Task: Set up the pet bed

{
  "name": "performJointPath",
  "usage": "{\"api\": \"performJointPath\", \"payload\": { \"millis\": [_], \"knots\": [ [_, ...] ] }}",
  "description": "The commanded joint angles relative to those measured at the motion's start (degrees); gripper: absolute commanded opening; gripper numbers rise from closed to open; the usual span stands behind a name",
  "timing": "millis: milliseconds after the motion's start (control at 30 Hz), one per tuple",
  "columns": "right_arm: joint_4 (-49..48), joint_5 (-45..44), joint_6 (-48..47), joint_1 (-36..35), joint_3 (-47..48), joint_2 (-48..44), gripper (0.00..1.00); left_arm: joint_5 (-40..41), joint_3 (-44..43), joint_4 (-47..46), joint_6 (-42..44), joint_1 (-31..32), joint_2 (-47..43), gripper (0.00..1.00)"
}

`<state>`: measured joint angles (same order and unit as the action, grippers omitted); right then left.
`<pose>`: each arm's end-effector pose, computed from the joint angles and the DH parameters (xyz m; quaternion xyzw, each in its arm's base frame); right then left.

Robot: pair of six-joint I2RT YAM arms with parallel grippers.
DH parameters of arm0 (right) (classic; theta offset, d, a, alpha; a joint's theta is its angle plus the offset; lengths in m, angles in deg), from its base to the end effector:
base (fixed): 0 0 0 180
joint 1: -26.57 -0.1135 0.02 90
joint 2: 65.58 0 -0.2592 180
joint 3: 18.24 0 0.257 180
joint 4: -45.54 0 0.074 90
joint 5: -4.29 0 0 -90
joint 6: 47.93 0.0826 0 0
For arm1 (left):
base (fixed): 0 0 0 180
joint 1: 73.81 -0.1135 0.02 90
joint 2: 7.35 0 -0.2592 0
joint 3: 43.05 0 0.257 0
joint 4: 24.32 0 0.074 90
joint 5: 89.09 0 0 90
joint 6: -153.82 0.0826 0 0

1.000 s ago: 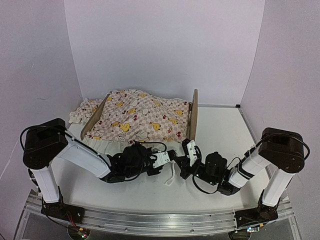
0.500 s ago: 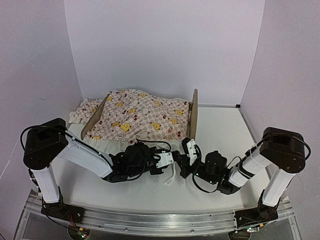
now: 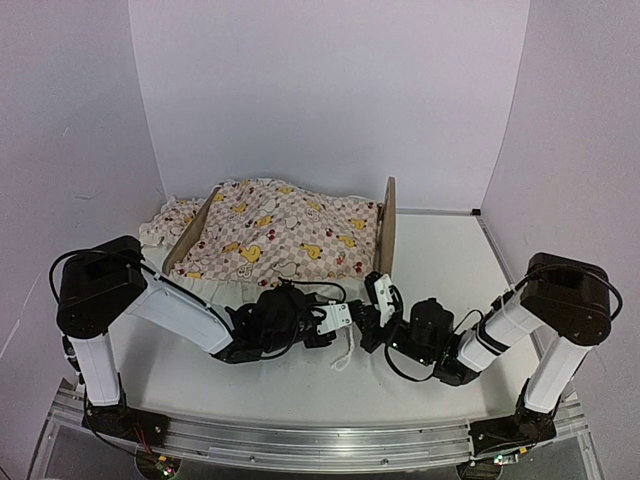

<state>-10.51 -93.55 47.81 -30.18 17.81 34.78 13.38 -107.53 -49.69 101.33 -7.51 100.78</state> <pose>0.1916 0.2717 0.1145 -0.2845 0.7002 0.2944 0.5849 0.1906 -0.3897 0.1339 0.5948 0.5471 -0.0595 0.5859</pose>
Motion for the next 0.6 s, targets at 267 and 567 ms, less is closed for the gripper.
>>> {"api": "performJointPath", "payload": {
  "millis": [267, 567],
  "knots": [
    [22.7, 3.7, 8.6, -2.1, 6.0, -10.4, 0.27, 0.9, -2.1, -4.9, -5.6, -0.1, -3.4, 0.00],
    [50.4, -3.0, 28.4, -10.9, 5.7, -19.4, 0.53, 0.6, -0.4, -4.4, -7.8, -0.2, -5.2, 0.00]
  ]
}}
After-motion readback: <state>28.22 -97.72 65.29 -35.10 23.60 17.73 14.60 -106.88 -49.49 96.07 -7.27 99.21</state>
